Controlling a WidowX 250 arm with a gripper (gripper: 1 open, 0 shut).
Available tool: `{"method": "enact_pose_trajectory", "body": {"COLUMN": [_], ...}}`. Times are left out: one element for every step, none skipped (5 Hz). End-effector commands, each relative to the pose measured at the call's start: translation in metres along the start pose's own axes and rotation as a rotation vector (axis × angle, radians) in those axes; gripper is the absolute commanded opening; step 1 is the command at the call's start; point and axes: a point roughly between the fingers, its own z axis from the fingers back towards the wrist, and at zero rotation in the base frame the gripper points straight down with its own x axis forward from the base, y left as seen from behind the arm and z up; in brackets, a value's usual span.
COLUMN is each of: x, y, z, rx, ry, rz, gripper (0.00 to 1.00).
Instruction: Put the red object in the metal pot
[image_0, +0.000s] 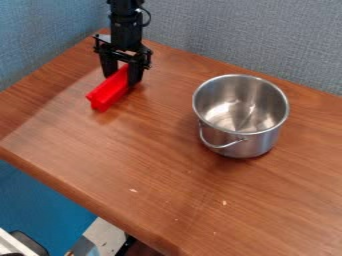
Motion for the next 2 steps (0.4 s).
{"method": "enact_pose_trajectory", "body": {"x": [0.0029,0.0029], "y": [-0.0003,-0.0022], "z": [0.0344,0.0350], "rx": [0.036,0.038], "ry": [-0.084,-0.084], "rz": [-0.001,0.002], "gripper": [0.00,0.00]}}
